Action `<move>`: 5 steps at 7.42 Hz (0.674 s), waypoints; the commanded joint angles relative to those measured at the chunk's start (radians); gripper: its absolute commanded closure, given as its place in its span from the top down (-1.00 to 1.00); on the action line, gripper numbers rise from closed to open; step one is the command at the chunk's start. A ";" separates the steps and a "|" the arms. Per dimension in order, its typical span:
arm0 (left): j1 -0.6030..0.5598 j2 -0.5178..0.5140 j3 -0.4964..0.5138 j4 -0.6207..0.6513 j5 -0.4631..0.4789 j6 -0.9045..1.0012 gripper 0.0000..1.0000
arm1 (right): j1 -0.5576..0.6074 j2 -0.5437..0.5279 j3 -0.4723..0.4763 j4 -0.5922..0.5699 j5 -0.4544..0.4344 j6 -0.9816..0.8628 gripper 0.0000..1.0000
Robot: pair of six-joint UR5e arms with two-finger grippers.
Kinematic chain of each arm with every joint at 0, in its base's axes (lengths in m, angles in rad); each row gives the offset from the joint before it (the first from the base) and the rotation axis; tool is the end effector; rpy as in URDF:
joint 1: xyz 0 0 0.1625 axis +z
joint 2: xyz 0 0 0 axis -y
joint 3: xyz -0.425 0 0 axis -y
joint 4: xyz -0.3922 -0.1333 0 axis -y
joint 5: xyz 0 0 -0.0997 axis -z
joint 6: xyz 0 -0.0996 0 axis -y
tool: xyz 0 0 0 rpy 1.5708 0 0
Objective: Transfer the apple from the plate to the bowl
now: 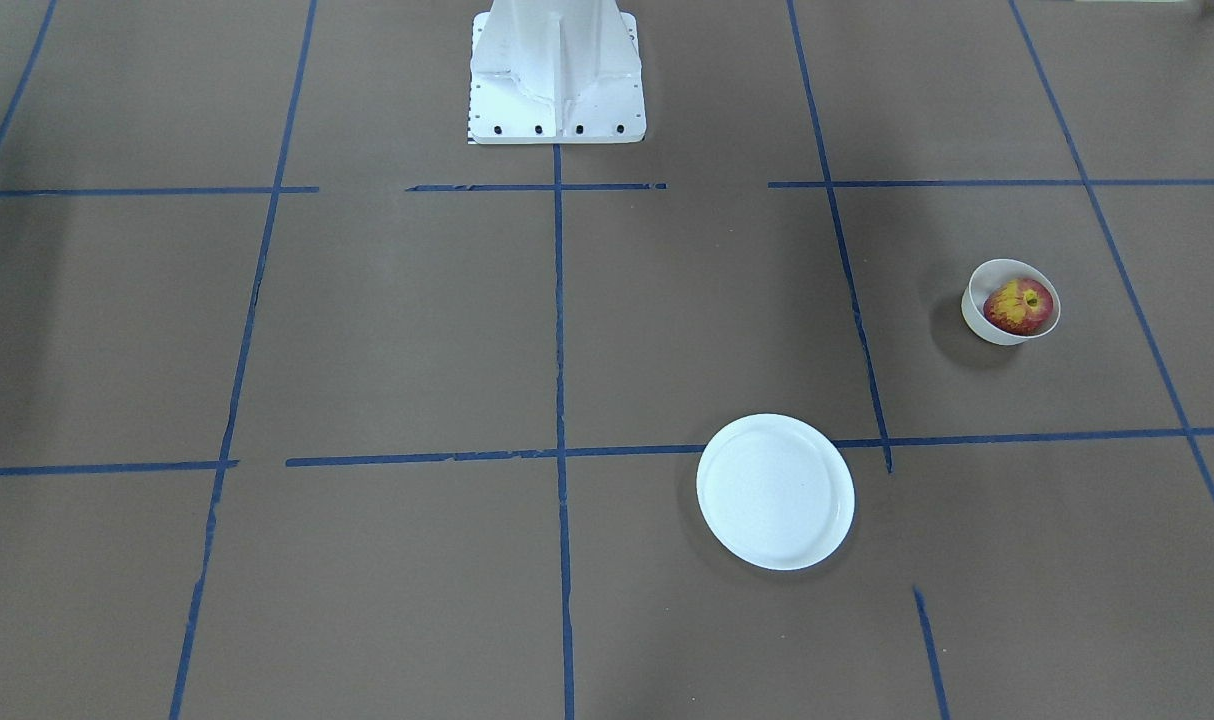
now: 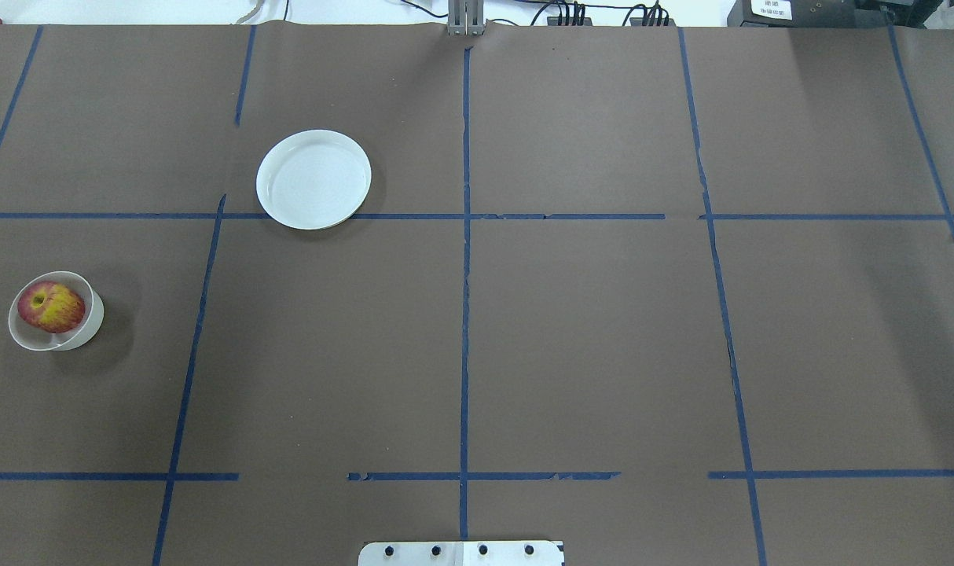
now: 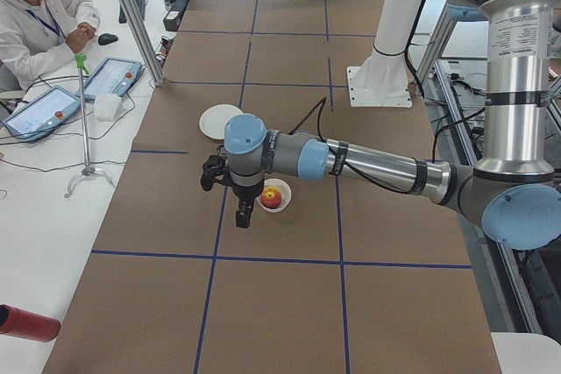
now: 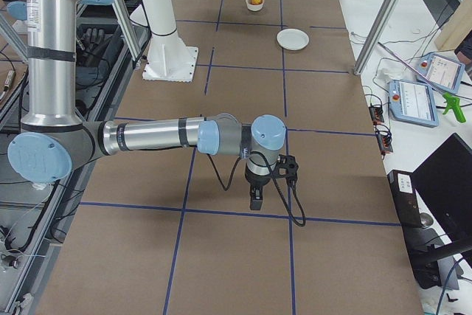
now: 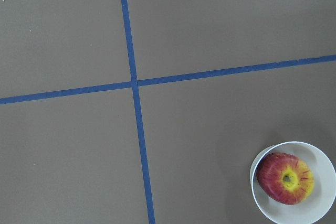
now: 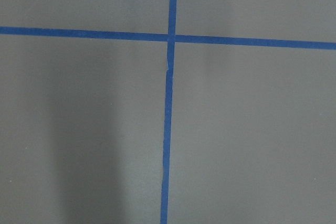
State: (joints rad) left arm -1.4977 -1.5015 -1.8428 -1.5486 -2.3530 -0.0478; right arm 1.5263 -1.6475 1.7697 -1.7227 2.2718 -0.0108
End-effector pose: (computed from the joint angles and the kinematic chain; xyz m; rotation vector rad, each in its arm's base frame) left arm -0.0289 -0.4689 0.5591 0.1238 0.7891 0.0945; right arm 0.0488 -0.4567 0.6175 -0.0403 -0.7004 -0.0426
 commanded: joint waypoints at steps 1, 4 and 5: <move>0.001 0.000 0.001 -0.001 0.000 0.000 1.00 | 0.000 0.000 -0.001 0.000 0.000 0.000 1.00; 0.001 0.010 -0.015 0.001 0.003 0.000 1.00 | 0.000 0.000 0.001 0.000 0.000 0.000 1.00; 0.001 0.009 -0.016 -0.001 -0.005 0.000 1.00 | 0.000 0.000 0.001 0.000 0.000 0.000 1.00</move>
State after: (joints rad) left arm -1.4972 -1.4924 -1.8563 -1.5487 -2.3517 -0.0475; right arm 1.5263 -1.6475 1.7700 -1.7227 2.2718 -0.0111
